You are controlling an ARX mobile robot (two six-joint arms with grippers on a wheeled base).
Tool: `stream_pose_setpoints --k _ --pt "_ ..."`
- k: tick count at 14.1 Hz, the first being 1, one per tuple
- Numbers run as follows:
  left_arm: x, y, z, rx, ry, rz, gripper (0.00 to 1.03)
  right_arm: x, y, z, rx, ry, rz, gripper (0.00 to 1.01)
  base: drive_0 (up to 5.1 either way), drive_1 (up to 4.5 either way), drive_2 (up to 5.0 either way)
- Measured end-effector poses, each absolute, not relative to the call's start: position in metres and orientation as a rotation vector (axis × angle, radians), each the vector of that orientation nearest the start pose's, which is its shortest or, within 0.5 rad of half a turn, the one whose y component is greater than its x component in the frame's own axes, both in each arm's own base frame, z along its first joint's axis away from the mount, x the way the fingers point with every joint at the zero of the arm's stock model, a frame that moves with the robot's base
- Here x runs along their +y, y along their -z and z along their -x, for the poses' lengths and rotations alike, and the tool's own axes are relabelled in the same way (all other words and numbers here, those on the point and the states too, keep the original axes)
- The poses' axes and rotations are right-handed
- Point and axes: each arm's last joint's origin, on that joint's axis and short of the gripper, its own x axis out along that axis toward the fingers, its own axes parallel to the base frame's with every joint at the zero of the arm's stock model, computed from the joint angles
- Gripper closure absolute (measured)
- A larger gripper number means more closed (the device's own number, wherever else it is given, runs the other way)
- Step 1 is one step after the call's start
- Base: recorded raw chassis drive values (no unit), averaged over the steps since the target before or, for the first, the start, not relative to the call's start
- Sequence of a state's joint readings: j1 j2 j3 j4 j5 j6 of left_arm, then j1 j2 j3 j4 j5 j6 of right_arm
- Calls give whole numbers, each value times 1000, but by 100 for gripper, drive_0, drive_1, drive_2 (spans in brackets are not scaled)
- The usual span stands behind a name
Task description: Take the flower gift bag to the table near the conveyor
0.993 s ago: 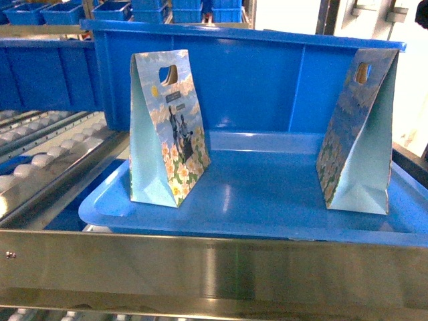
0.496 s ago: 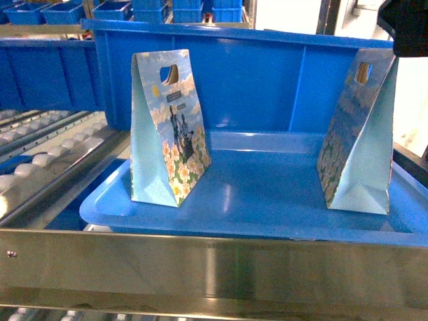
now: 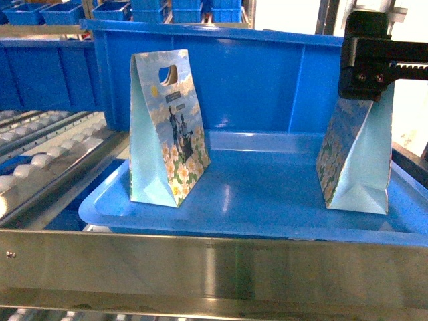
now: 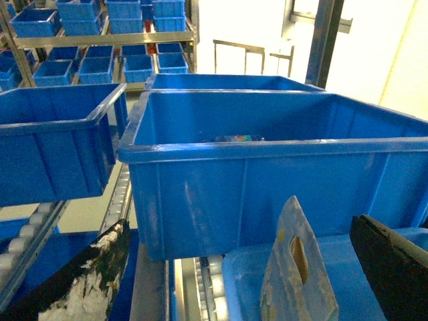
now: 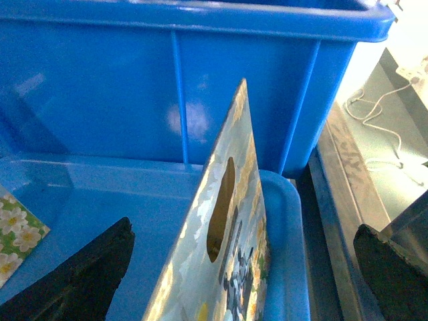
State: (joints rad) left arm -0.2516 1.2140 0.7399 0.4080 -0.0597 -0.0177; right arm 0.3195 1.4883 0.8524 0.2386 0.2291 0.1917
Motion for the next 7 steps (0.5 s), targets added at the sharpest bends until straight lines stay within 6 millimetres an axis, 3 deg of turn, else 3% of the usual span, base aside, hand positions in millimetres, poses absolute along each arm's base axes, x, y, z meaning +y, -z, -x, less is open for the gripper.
stream_pose_setpoints --k 3,7 --pt "-65 -286 -262 67 191 7 5 99 -214 -321 448 -30 -58 3 0 0 0" --pt "-65 -286 -262 67 191 7 5 99 -202 -325 448 -7 -35 3 0 0 0"
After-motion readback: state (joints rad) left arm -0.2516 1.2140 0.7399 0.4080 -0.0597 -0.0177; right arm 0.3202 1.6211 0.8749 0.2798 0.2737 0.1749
